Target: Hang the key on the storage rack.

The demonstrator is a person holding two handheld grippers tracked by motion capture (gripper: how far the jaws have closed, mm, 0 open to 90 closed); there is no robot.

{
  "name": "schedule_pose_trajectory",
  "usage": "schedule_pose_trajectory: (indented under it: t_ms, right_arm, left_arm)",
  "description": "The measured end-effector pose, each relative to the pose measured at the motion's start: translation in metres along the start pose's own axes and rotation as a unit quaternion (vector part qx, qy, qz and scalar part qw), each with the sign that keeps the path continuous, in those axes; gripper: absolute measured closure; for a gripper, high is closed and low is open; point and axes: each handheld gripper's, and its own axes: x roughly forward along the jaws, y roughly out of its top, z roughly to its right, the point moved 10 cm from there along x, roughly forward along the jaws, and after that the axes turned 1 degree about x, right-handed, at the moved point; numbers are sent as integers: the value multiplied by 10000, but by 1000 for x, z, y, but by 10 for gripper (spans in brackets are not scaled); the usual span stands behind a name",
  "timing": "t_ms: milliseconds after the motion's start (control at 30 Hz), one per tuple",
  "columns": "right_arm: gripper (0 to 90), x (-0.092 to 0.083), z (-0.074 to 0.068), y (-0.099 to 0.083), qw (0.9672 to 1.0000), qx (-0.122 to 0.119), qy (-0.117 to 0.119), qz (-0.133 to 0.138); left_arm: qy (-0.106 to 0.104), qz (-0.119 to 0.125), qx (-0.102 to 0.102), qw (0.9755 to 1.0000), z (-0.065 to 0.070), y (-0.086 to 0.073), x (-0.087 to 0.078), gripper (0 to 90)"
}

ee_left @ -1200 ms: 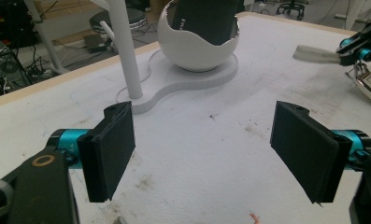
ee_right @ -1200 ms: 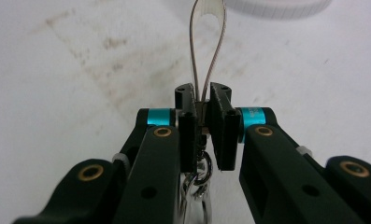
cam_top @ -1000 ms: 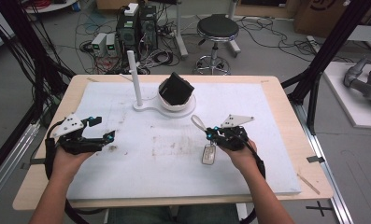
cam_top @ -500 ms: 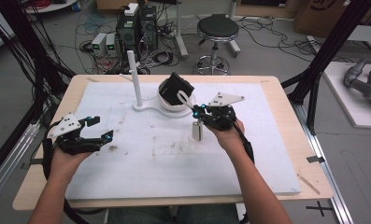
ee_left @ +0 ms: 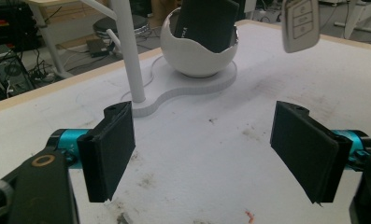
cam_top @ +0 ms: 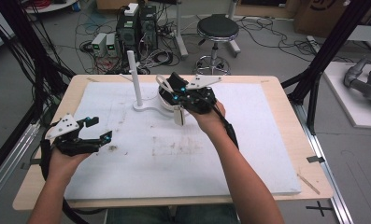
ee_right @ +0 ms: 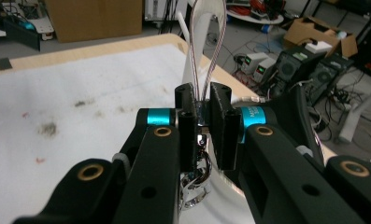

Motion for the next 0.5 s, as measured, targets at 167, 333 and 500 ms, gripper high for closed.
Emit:
schedule_pose_trajectory:
  t_ms: [167, 333, 500]
  right_arm:
    - [831, 20, -5, 24, 9998, -184, 21, 1]
    - [831, 39, -8, 40, 9995, -292, 45, -61]
    - [830, 53, -11, 55, 9991, -418, 56, -102]
  left_arm:
    - [-23, 28, 20, 10000, 2, 1, -2, 221]
    - [-13, 26, 15, 10000, 2, 1, -2, 221]
    - [2, 14, 25, 10000, 1, 0, -4, 221]
